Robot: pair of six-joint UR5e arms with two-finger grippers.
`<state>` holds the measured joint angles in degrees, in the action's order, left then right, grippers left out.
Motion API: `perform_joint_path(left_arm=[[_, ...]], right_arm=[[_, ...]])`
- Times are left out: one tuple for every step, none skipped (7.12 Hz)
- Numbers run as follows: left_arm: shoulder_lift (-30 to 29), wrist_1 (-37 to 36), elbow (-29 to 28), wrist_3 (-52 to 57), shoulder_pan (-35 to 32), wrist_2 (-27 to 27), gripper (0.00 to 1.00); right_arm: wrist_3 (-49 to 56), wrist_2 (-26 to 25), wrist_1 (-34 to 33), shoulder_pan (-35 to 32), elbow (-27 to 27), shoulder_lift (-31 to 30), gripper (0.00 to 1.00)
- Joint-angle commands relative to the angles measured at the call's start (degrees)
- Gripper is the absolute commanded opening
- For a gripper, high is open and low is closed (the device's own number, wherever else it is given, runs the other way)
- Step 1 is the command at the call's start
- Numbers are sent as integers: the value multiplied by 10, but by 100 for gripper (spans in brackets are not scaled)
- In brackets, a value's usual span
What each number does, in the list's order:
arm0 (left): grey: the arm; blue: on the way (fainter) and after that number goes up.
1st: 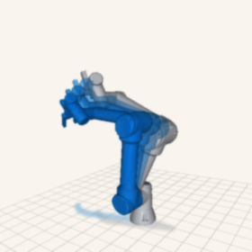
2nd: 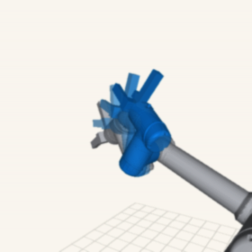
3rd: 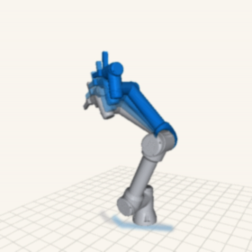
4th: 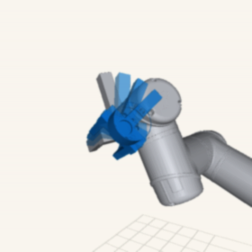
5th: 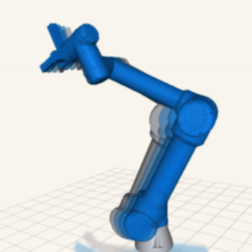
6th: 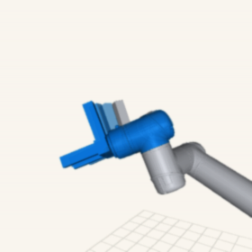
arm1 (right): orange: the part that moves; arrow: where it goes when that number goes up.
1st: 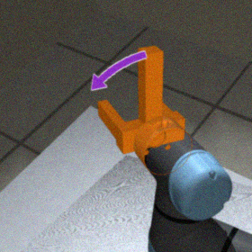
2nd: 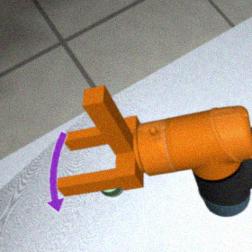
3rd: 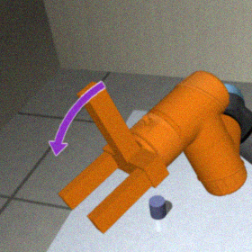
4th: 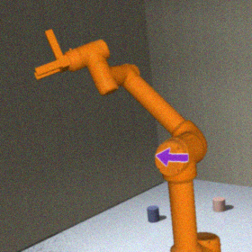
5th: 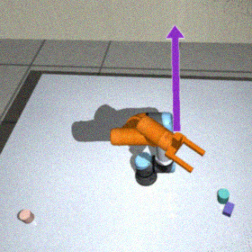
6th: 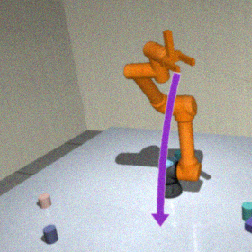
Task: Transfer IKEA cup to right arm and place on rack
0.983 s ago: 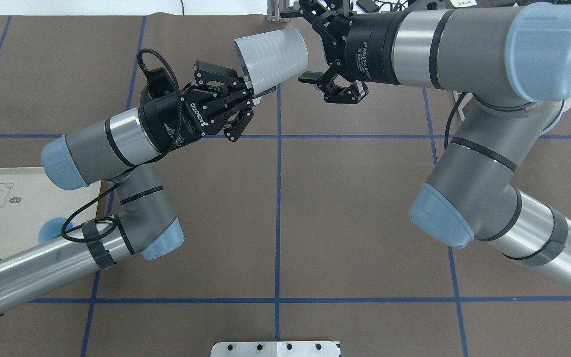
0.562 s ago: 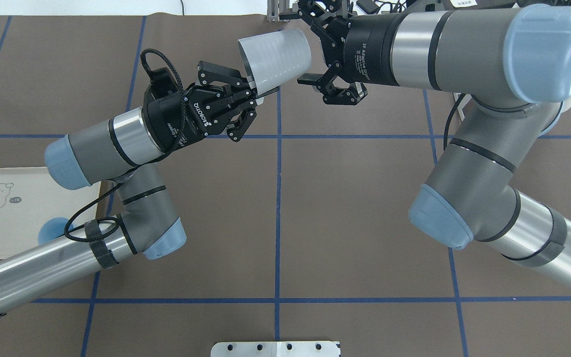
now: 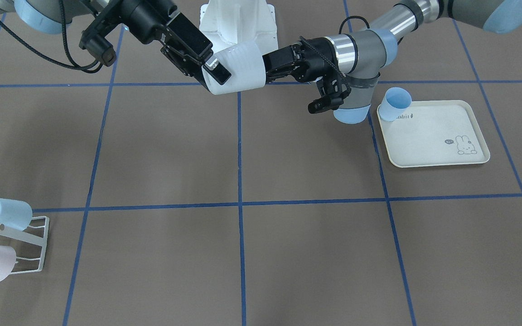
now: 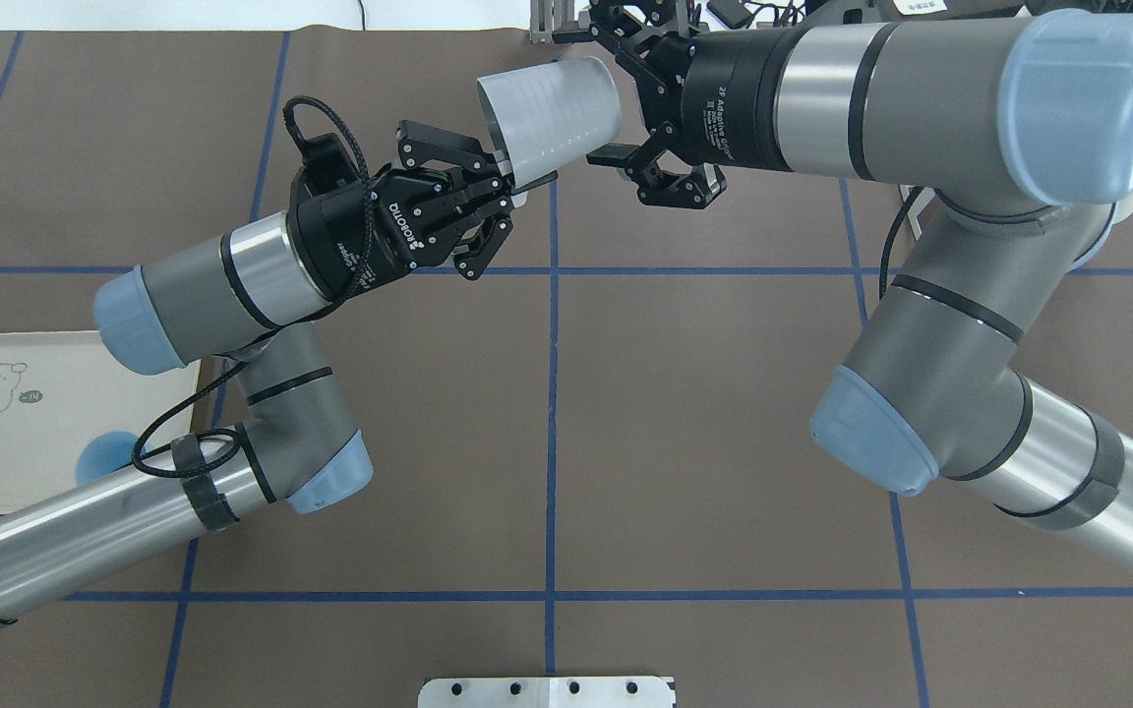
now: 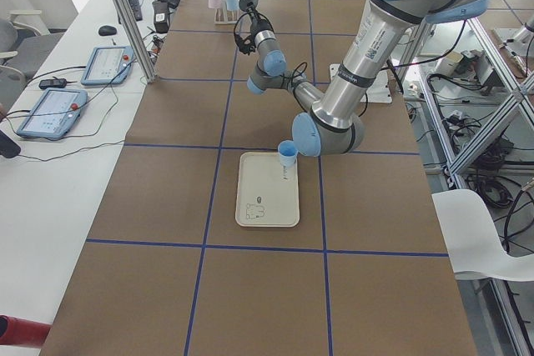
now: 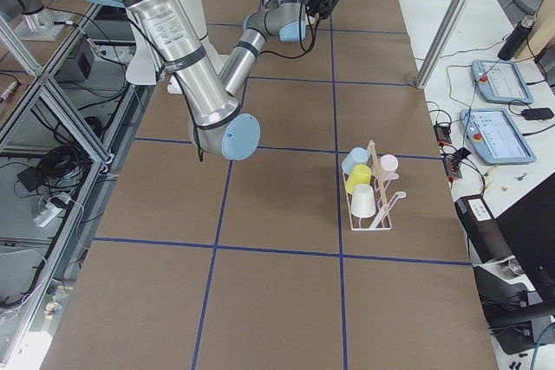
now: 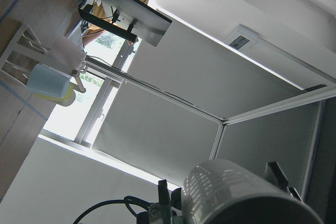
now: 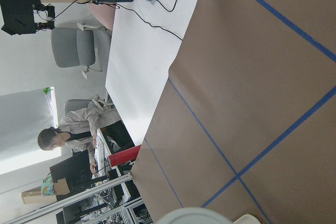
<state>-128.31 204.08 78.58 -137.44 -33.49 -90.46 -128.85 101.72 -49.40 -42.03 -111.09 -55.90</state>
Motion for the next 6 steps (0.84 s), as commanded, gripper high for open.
perform_joint_path(left_arm=[[-1, 0, -1, 1, 0, -1, 0], [-1, 0, 0, 1, 0, -1, 0], [0, 0, -1, 2, -1, -2, 34], [0, 0, 0, 3, -1, -2, 71], [0, 0, 0, 3, -1, -2, 84], [1, 0, 0, 5, -1, -2, 84]], right_arm=[[-27, 0, 0, 0, -1, 0, 47], [-30, 0, 0, 0, -1, 0, 13], [-31, 0, 1, 0, -2, 0, 0], [-35, 0, 1, 0, -3, 0, 0], [-37, -1, 1, 0, -3, 0, 0], [-37, -1, 1, -1, -3, 0, 0]])
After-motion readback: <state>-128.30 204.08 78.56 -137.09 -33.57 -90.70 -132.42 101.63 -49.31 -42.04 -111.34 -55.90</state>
